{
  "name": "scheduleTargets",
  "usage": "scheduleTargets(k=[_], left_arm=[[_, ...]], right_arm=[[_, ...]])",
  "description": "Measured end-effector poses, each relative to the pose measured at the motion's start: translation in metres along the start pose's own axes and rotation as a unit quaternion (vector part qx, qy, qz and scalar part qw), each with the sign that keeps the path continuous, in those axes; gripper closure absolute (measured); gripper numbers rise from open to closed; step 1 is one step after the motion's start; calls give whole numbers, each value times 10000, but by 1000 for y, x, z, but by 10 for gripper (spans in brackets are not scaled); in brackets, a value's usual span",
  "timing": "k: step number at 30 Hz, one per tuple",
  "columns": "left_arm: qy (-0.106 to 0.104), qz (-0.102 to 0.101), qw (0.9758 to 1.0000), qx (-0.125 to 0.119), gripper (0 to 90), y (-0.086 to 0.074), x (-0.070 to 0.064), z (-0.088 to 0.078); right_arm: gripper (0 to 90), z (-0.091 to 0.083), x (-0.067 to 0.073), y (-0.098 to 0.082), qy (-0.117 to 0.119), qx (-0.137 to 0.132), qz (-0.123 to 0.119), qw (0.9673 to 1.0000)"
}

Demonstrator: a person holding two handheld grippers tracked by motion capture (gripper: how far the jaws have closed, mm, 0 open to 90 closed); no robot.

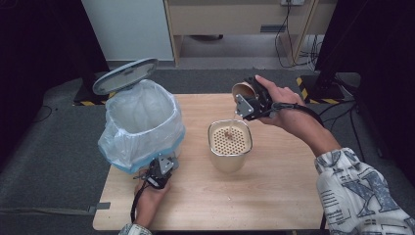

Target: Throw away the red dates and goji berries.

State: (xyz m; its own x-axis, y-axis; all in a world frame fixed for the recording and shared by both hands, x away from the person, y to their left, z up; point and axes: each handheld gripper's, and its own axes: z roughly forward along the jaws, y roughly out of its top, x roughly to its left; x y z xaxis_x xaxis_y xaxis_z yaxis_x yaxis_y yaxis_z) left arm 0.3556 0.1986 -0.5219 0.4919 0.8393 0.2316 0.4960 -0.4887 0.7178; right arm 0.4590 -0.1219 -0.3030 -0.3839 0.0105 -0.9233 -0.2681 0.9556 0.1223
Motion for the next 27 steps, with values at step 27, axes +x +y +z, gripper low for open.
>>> scheduleTargets(k=[27], left_arm=[[-2,-3,10000,6,897,0,0,0]], right_arm=[[341,-4,3,7,-275,332,-933,9947]])
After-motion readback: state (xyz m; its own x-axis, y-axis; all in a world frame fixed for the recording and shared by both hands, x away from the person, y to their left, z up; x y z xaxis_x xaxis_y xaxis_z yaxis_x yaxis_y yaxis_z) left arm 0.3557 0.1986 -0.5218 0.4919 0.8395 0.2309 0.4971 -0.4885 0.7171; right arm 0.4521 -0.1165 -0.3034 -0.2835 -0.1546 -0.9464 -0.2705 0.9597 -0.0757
